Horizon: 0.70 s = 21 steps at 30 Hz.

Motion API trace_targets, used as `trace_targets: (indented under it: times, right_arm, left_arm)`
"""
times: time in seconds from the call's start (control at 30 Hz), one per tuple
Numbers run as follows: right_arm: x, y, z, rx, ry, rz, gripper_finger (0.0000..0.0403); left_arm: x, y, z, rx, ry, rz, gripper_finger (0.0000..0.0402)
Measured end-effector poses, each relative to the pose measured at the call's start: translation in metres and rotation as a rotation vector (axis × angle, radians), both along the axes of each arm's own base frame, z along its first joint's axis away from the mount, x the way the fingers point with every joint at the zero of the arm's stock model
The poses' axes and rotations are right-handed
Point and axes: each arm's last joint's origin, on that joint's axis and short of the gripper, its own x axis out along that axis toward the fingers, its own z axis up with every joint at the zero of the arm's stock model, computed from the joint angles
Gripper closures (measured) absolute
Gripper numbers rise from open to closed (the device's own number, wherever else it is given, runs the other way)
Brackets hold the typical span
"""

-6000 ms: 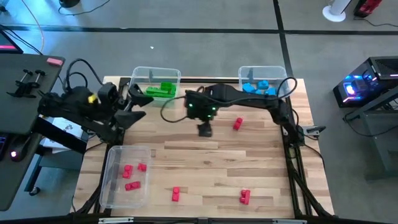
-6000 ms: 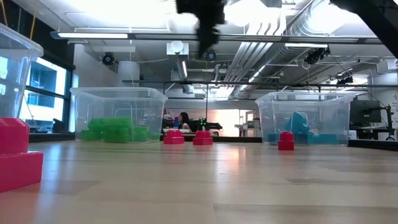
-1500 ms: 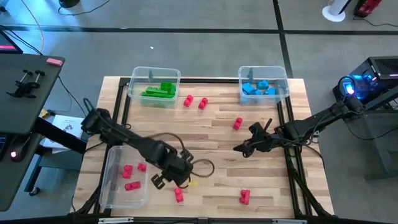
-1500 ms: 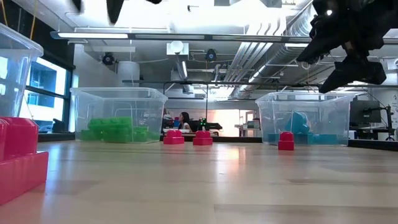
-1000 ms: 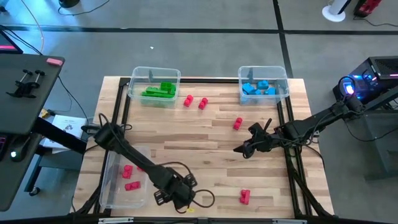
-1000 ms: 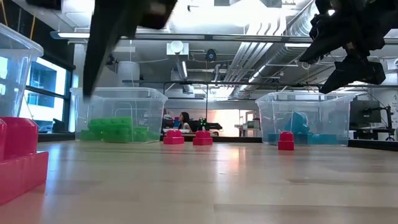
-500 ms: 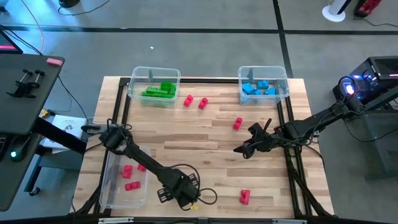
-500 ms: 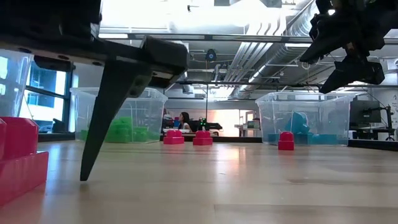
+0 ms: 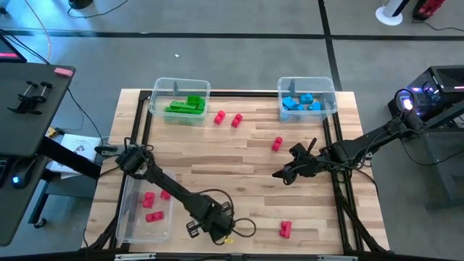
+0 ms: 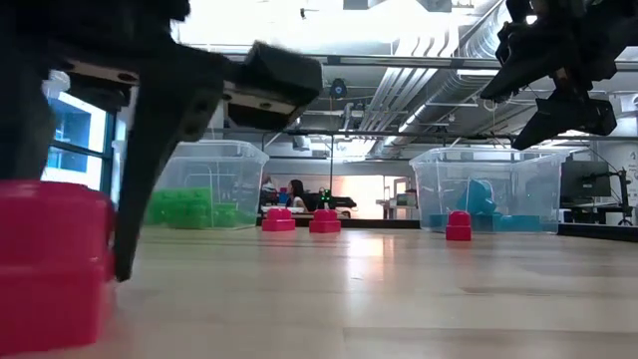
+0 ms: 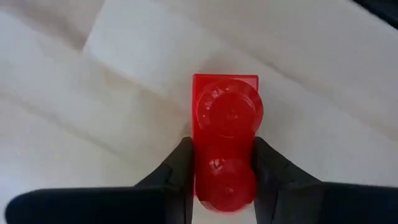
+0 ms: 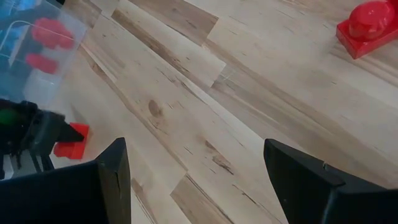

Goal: Sort blocks
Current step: Put the red game piece into the bottom left transparent bin

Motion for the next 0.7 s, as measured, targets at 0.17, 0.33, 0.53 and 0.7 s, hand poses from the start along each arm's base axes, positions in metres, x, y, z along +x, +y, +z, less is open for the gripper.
trace_targets:
  times: [0.17, 0.33, 0.53, 0.7]
  right_arm:
    - [0.0, 0.0, 0.0, -0.002, 0.0, -0.001, 0.0158]
    - [0.0, 0.0, 0.0, -0.017, -0.003, -0.004, 0.0158]
    - [0.0, -0.001, 0.0, -0.018, -0.002, -0.004, 0.0158]
    - [0.0, -0.001, 0.0, -0.018, -0.002, -0.004, 0.0158]
  left_arm:
    - [0.005, 0.036, 0.027, 0.049, 0.005, 0.156, 0.0328]
    - [0.0, 0.102, 0.099, 0.053, -0.112, 0.449, 0.0328]
    - [-0.056, 0.159, 0.203, -0.095, -0.375, 0.995, 0.0328]
    - [-0.119, 0.145, 0.244, -0.213, -0.442, 1.223, 0.0328]
